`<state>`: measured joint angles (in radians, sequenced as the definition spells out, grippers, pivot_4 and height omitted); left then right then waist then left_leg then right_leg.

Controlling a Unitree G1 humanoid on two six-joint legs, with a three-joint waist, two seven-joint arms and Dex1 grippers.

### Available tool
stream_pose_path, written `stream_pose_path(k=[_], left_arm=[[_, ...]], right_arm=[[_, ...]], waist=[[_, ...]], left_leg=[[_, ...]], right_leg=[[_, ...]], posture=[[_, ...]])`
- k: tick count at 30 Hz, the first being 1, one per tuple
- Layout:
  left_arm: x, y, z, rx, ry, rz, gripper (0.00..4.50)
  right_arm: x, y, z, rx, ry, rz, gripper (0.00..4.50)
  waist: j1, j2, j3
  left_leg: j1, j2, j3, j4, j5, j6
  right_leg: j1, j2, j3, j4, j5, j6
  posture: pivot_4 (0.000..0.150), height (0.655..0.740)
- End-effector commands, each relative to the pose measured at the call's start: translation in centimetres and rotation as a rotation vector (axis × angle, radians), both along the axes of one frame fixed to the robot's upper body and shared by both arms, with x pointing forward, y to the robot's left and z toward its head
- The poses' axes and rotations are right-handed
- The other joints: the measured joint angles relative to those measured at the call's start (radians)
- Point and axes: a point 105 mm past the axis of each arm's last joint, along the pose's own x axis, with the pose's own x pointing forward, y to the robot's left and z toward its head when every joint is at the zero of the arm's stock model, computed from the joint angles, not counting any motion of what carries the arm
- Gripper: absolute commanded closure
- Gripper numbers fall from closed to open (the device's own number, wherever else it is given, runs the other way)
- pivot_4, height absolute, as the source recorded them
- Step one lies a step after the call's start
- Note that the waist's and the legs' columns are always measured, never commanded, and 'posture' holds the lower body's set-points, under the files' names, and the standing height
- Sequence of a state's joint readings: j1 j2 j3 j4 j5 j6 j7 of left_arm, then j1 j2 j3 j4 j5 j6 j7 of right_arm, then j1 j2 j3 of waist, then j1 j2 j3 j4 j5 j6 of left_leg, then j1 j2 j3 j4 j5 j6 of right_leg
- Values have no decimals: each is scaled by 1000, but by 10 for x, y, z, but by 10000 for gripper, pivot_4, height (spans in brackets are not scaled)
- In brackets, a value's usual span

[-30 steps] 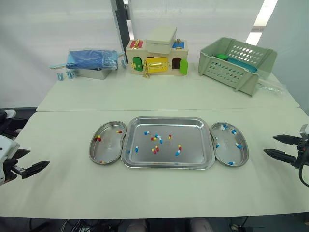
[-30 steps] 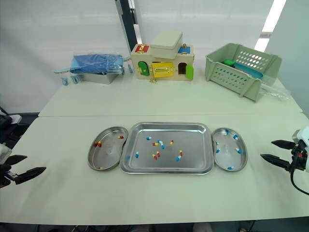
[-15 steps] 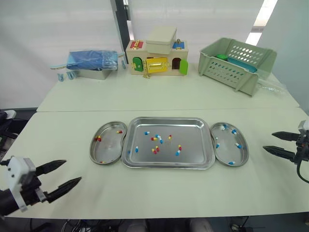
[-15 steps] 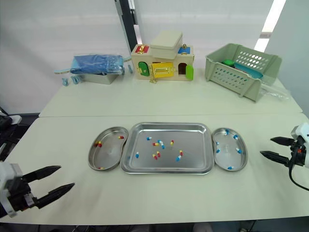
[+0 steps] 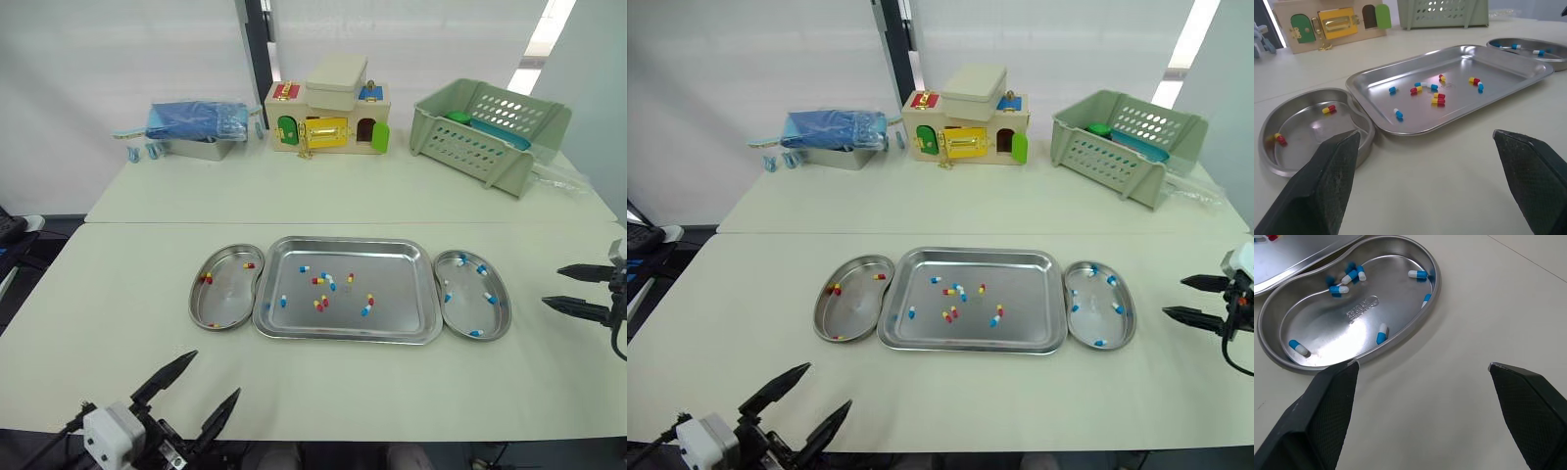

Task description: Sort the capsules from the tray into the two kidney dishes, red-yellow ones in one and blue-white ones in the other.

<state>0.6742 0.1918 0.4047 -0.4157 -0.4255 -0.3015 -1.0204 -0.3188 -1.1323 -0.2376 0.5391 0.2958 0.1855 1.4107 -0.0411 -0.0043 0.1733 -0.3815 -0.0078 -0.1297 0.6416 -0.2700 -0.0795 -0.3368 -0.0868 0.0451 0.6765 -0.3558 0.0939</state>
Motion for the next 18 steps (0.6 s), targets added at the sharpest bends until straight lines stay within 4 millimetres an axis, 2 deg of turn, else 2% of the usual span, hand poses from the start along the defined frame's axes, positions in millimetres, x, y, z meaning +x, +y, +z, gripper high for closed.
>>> stream_pose_path(k=[1, 5, 10, 13, 15, 16, 18], left_arm=[[-1, -2, 1, -10, -32, 31, 0], [-1, -2, 0, -18, -39, 48, 0], [2, -5, -1, -31, -36, 44, 0], [4, -7, 0, -36, -38, 48, 0], [5, -8, -1, -38, -45, 58, 0], [5, -9, -1, -40, -47, 61, 0], [5, -11, -1, -51, -47, 64, 0]], right_arm=[[-5, 4, 30, -49, -28, 61, 353], [-5, 30, 57, 21, -38, 147, 353], [-1, 95, 84, 131, -80, 329, 353], [4, 151, 89, 185, -129, 440, 353], [0, 211, 79, 214, -117, 562, 353], [0, 232, 74, 217, -107, 594, 353], [3, 260, 69, 244, -80, 606, 353]], waist=[[-1, 1, 0], [-8, 1, 0], [-10, 2, 0], [-11, 1, 1], [-1, -1, 2], [-11, -1, 2], [-15, -1, 2]], left_leg=[[0, 0, 0, 0, 0, 0], [0, 0, 1, 0, 0, 0], [0, 0, 0, 0, 0, 0], [0, 0, -1, -1, 0, 0], [-2, 0, -1, 0, 0, 0], [-2, 0, -1, 0, 0, 0], [-2, 2, -2, -1, 0, 0]], right_leg=[[0, 0, 0, 0, 0, 0], [0, 0, 1, 0, 0, 0], [0, 0, 0, 0, 0, 0], [0, 1, 0, 0, 0, 0], [-1, 1, -1, -2, 0, 0], [-1, 0, -1, -3, 1, 1], [-3, 2, -1, 0, 0, 1]], posture=[[1500, 7400], [1500, 7400], [1500, 7400], [1500, 7400], [1500, 7400], [1500, 7400], [1500, 7400]])
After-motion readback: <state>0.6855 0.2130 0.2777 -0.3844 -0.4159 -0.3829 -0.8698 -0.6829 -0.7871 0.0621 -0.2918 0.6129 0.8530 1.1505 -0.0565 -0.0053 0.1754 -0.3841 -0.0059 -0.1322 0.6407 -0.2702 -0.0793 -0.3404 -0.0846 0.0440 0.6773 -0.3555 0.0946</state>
